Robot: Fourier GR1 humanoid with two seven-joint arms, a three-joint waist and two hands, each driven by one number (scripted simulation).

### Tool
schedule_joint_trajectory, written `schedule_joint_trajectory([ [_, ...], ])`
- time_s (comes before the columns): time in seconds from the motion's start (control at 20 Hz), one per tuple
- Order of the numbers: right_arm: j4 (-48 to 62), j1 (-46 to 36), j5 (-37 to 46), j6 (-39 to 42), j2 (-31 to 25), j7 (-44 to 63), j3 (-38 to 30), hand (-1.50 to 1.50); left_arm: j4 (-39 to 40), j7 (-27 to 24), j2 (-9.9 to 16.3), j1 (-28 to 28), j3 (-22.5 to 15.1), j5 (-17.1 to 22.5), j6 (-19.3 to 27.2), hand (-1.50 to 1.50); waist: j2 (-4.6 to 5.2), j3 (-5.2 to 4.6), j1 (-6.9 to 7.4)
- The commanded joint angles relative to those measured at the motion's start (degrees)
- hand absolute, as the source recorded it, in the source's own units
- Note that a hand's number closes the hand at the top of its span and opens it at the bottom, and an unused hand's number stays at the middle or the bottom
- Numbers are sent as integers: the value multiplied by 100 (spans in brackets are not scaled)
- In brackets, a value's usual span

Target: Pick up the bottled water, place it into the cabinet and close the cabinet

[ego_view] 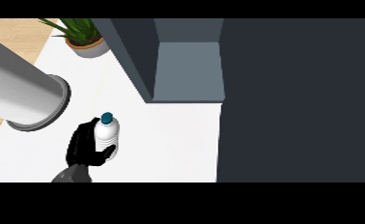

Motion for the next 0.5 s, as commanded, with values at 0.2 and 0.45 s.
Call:
schedule_joint_trajectory([
  [0.2, -144, 668, 109, 155, -50, -385, 249, -150, -1552, 997, -93, 528, -126, 643, -128, 150, -21, 4, 24],
  [0.45, -207, 266, 25, 21, -106, -12, 243, -150, -2828, 1600, -522, 1130, -597, 650, 415, 150, -8, 1, 27],
])
